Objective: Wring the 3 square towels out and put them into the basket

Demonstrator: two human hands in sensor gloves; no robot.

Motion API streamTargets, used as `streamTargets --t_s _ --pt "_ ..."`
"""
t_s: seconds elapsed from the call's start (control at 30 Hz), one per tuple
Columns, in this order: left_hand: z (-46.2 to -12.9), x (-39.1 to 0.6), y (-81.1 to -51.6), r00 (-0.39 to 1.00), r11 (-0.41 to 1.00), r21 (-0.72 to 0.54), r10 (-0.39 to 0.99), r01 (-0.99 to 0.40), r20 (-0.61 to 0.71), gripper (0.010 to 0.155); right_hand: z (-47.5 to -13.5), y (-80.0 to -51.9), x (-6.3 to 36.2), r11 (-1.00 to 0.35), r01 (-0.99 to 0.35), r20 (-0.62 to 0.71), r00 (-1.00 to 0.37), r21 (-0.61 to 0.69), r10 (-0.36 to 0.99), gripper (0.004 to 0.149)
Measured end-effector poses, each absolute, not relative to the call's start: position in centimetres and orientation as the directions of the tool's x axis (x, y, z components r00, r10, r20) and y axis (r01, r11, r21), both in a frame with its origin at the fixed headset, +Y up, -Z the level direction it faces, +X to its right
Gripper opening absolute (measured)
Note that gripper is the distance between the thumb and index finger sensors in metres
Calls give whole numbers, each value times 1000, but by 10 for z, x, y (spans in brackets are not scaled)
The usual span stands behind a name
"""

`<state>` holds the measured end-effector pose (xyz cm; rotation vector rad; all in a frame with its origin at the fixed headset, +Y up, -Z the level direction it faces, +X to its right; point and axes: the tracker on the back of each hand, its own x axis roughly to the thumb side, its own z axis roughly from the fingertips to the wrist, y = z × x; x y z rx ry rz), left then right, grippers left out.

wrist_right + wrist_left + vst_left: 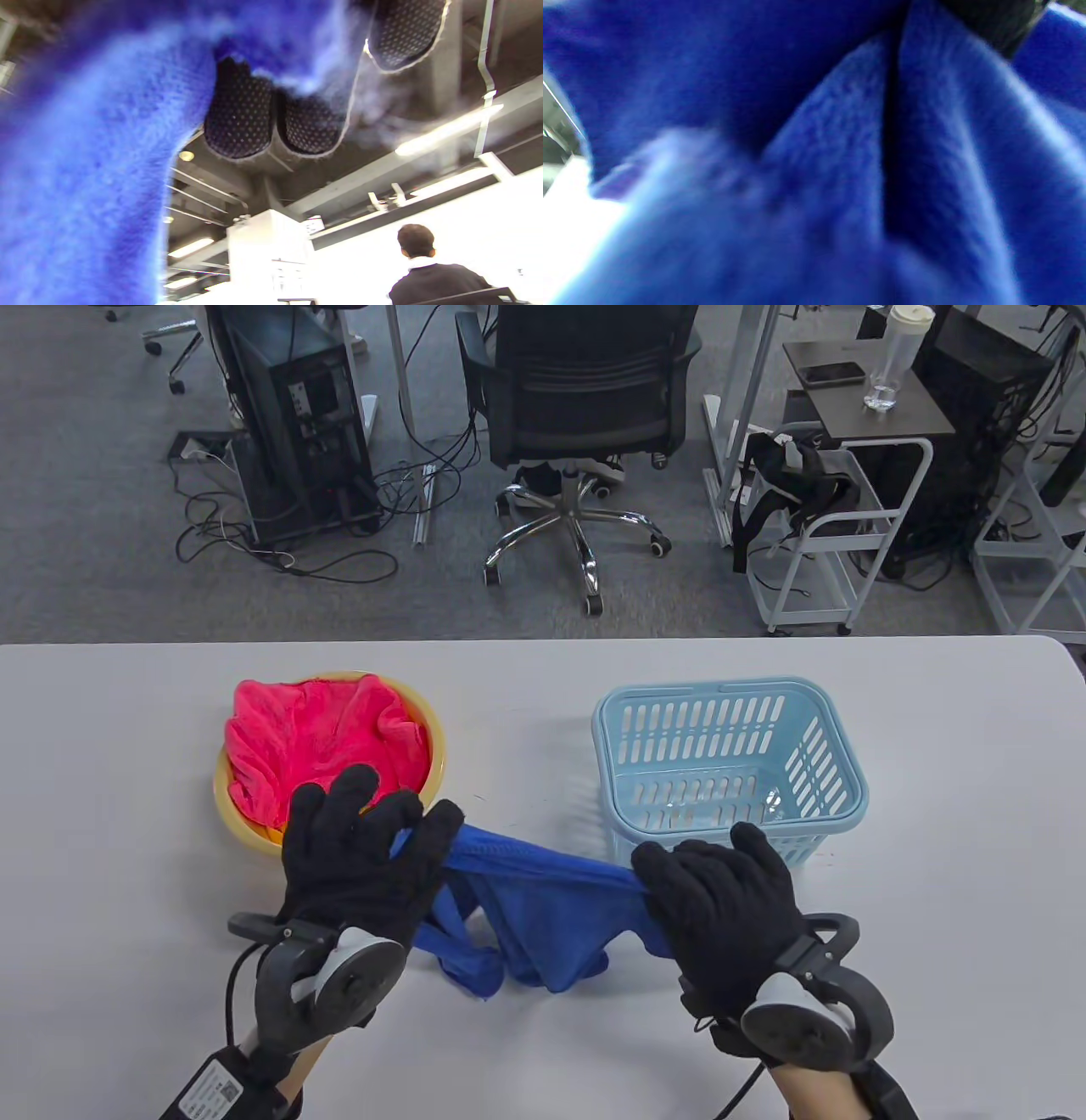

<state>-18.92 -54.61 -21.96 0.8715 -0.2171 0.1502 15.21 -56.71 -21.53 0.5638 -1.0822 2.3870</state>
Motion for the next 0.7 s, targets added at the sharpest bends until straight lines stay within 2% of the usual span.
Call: streamTargets --t_s 0.07,0.1,0.17,0.23,0.27,0.33,0.4,0.43,0.5,0.53,0.57,0.6,0.7 --pt "-222 -195 -530 922 630 679 186 -376 338 49 -222 -545 153 -586 -526 464 -844 -616 269 45" --pt "-226 -202 -527 846 636 568 300 -521 440 49 -225 -535 154 -598 -516 432 -853 -613 294 45" --pt "-230 -207 -533 727 581 449 445 -679 523 51 -228 -526 155 -549 -526 426 -850 -649 310 43" --pt "-237 -210 -538 797 670 467 342 -578 497 56 -230 -522 155 -519 -520 431 -854 -679 292 41" --pt "-240 -212 -544 902 754 519 228 -402 367 61 -229 -522 157 -508 -505 431 -863 -698 266 41" --pt "-248 -216 -554 974 820 544 67 -177 217 60 -230 -521 160 -455 -511 451 -859 -729 241 38" --pt "-260 -218 -564 978 850 507 46 -145 202 56 -230 -519 165 -412 -532 472 -846 -740 246 37" --pt "-266 -217 -569 977 874 459 74 -161 202 56 -230 -518 167 -392 -541 478 -841 -744 252 37" --pt "-272 -220 -572 987 925 368 40 -96 157 52 -228 -516 177 -336 -515 453 -856 -788 250 37" --pt "-273 -223 -573 988 923 376 31 -86 149 49 -228 -516 181 -325 -520 455 -853 -790 256 36" --pt "-274 -230 -574 985 896 430 48 -115 163 50 -230 -515 186 -329 -534 462 -843 -779 275 36" --pt "-276 -236 -574 963 857 463 125 -226 237 48 -231 -515 190 -345 -543 458 -837 -766 300 37" --pt "-280 -248 -574 813 751 339 445 -567 375 48 -236 -517 194 -376 -545 442 -834 -749 330 37"
